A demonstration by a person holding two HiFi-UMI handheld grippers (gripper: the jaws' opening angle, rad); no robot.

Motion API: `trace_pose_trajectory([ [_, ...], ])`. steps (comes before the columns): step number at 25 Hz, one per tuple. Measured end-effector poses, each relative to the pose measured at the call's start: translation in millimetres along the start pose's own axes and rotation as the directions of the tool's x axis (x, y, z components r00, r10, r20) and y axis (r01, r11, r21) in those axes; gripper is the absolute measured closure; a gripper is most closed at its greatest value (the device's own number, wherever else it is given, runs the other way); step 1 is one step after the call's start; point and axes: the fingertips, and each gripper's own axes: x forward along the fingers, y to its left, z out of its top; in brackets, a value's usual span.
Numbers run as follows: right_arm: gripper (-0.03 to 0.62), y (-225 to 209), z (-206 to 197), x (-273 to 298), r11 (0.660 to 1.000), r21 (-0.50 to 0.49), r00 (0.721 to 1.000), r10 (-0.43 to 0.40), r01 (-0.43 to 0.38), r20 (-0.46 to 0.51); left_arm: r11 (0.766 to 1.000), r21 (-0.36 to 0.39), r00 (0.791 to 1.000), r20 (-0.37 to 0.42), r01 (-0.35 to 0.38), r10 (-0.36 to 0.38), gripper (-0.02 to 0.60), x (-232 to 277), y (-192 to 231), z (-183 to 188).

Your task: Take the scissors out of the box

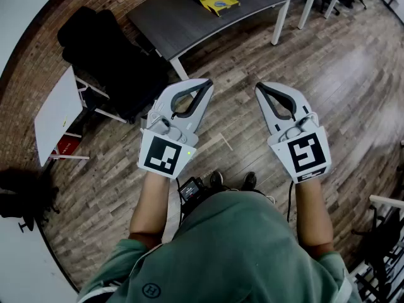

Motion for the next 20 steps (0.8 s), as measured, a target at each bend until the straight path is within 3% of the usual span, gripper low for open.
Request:
trace_pose_trajectory([
  [20,0.585,-47,-27,-15,0.997,0.048,0.998,0.059,-0.061,0.033,0.999,0.007,0.999,-0.039,-0.033,0.033,0.583,51,-20,12],
])
